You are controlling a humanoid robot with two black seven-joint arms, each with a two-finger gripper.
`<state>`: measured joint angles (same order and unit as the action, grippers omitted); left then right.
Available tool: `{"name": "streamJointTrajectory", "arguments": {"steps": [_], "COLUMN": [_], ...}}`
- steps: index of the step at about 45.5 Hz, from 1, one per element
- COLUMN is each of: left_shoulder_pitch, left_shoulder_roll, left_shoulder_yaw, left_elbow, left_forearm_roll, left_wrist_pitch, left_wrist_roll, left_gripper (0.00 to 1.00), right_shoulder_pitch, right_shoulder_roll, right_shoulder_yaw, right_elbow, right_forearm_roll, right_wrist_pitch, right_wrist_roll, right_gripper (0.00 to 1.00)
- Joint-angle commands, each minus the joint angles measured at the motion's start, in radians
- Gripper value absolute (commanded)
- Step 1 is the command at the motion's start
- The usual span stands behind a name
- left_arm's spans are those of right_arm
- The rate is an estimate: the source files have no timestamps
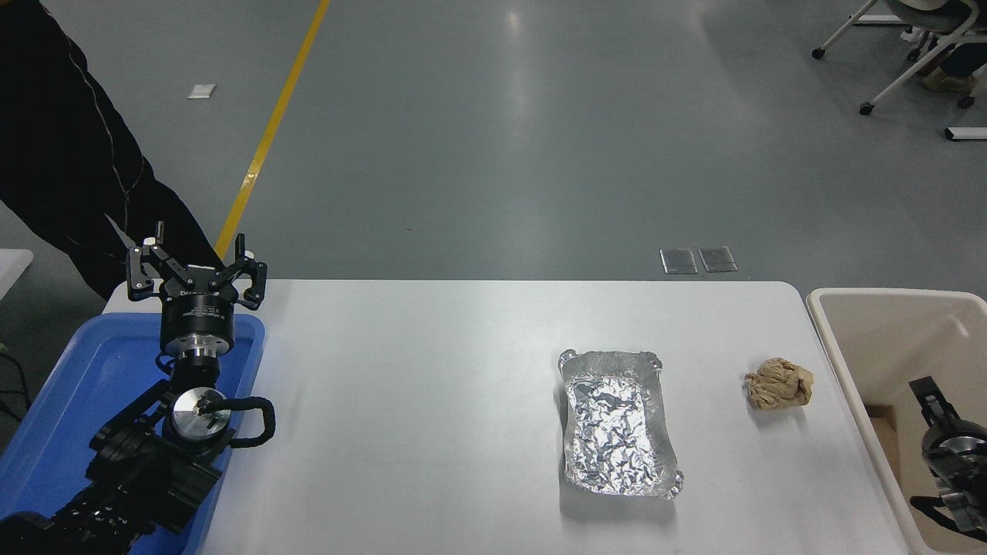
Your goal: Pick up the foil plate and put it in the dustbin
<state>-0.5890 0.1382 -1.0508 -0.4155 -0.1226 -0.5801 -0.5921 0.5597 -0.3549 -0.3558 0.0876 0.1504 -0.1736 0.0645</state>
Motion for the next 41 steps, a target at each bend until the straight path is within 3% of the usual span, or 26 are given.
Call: {"name": "streamJointTrajectory", "arguments": {"steps": [1,41], "left_shoulder_pitch": [-0.002,0.000], "left_shoulder_roll": [0.000,0.001], "left_shoulder_yaw": [-0.001,-0.001], "left_elbow": [0.000,0.001], "left_forearm_roll": [-0.002,0.000], "left_wrist_pitch": [0.002,0.000], "left_wrist_roll": [0.004,0.000], "left_gripper": [0.99,0.99], "right_shoulder_pitch": [0.000,0.055], "right_shoulder_roll": [0.001,0.001], "right_shoulder_yaw": [0.001,-0.020], "right_elbow": [0.000,0.020], "right_forearm_roll": [0.000,-0.009], "right_wrist_pitch": [-0.001,0.017], "right_wrist_roll": [0.000,0.000], "right_gripper": [1.00,1.00]}}
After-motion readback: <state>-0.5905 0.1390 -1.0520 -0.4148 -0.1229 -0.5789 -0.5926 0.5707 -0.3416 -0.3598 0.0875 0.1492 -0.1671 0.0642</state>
